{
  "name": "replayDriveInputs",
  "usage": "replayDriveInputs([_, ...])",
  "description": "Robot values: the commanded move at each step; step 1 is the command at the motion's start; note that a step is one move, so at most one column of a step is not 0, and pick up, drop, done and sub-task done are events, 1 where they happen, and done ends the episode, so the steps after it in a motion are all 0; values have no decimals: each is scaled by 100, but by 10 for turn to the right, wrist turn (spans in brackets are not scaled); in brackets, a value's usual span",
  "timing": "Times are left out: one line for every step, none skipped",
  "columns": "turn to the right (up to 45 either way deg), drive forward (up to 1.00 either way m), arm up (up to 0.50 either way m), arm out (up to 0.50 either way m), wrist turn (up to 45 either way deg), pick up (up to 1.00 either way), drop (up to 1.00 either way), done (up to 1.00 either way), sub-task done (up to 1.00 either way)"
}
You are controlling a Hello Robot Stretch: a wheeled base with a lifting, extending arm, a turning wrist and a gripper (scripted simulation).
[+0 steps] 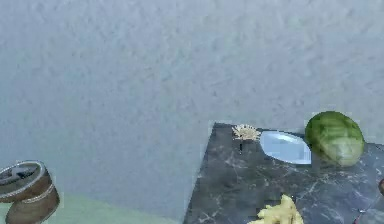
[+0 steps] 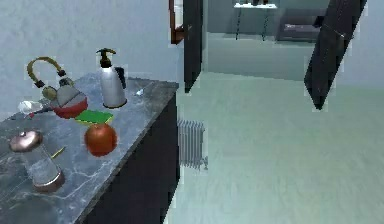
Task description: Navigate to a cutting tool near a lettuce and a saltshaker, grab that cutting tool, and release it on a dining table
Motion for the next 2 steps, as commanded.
replayDriveInputs([450,0,0,0,0,0,0,0,0])
replayDriveInputs([420,0,0,0,0,0,0,0,0])
